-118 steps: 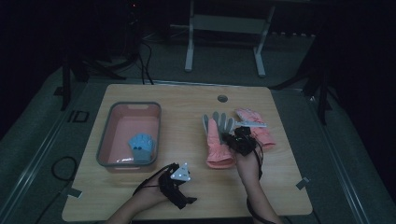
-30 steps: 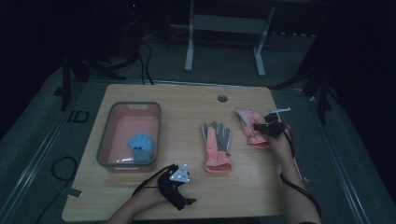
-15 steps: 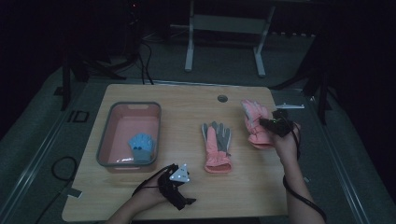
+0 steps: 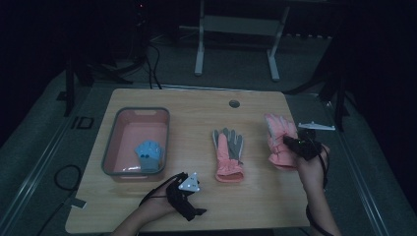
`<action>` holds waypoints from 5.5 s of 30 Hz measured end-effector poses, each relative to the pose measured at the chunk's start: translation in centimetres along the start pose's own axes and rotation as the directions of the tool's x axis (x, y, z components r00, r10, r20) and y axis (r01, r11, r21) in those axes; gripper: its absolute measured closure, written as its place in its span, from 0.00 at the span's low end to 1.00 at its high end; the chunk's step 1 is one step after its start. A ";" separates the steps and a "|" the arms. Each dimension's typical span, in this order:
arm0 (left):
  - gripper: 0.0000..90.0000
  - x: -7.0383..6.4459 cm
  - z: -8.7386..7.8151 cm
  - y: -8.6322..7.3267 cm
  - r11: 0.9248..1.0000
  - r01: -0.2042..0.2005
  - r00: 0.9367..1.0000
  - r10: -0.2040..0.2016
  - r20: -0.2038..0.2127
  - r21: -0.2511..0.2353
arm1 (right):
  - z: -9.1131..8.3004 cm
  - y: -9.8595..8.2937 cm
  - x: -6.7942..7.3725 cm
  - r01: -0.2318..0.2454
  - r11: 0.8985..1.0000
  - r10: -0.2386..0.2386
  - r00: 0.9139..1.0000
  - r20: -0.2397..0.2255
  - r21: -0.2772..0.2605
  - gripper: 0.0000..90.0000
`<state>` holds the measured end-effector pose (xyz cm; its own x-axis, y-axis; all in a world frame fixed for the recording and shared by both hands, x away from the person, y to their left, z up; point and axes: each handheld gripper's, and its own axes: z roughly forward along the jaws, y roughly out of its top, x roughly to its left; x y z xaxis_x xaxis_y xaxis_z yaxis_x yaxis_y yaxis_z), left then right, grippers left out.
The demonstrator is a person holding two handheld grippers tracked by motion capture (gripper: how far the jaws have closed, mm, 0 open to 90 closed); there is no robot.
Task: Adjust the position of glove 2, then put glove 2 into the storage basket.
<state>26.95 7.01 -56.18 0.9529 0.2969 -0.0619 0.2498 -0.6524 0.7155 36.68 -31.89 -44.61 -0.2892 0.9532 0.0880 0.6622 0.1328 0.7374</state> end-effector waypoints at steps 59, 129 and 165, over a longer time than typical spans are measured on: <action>0.02 -0.1 0.1 -0.1 1.000 -0.012 1.000 0.012 -0.003 0.006 | 5.7 -5.2 -1.9 0.087 0.970 -0.049 0.984 -0.169 0.227 0.87; 0.02 -0.4 -0.1 -0.1 1.000 -0.027 1.000 0.027 -0.011 -0.004 | 7.1 -1.2 15.3 0.105 0.989 -0.089 0.985 -0.148 0.106 0.95; 0.06 -0.3 -6.1 7.3 0.979 0.128 0.965 -0.161 -0.208 -0.161 | 1.3 0.6 7.9 0.209 0.973 -0.230 0.904 -0.361 -0.096 0.13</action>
<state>27.48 6.42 -46.65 0.8435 0.5364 -0.0302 0.3390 -0.4878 0.8045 35.70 -23.90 -44.30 -0.6627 0.7333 0.1518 0.5176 0.3021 0.8005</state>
